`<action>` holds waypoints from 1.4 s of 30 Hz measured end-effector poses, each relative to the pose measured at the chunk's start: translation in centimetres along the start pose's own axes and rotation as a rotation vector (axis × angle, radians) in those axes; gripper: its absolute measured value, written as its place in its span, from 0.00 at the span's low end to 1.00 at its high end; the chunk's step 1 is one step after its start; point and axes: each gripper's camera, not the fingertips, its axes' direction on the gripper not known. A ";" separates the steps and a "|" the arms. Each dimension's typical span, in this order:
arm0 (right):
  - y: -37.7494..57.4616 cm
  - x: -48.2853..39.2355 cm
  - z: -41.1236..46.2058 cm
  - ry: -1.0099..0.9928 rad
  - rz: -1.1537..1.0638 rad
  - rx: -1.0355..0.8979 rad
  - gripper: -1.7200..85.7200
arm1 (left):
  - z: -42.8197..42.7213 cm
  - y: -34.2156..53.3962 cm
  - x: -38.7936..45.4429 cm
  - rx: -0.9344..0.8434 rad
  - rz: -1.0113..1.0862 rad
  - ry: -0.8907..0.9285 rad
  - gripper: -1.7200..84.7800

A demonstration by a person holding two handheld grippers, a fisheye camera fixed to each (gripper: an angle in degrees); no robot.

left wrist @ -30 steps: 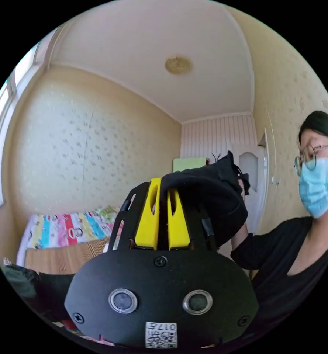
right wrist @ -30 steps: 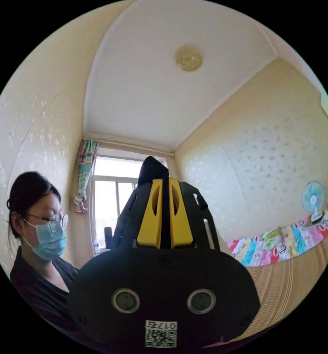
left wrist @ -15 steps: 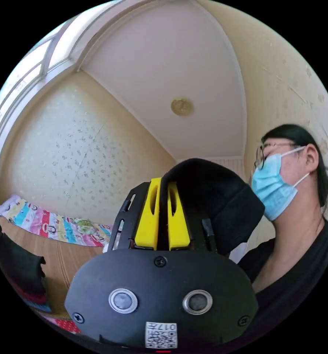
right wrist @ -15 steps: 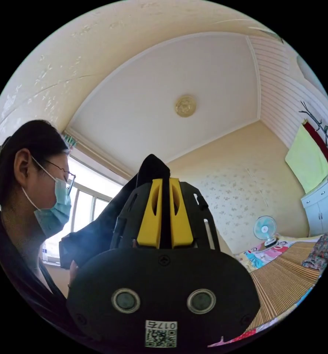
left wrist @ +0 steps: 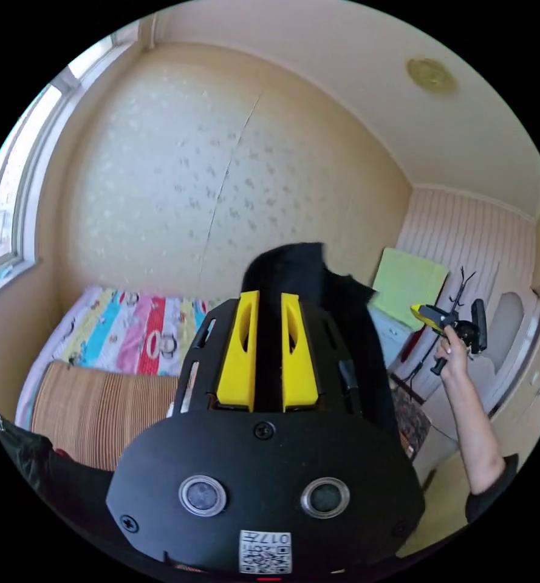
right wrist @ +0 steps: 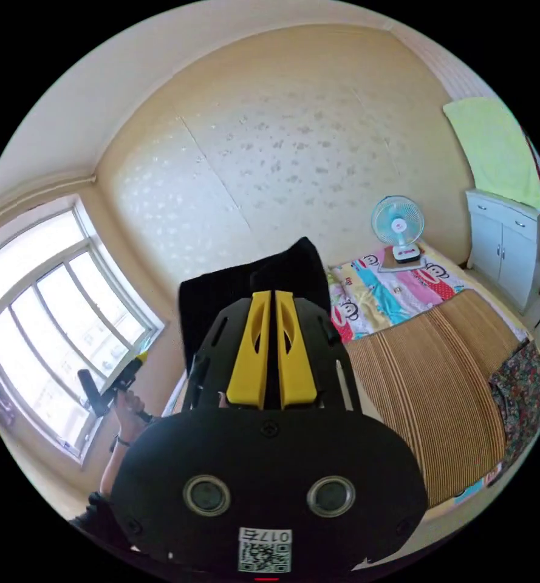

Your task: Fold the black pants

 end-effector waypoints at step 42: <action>50.7 18.0 18.5 -0.057 -0.037 -0.965 0.11 | -2.2 41.9 -23.2 -0.692 -0.580 0.020 0.01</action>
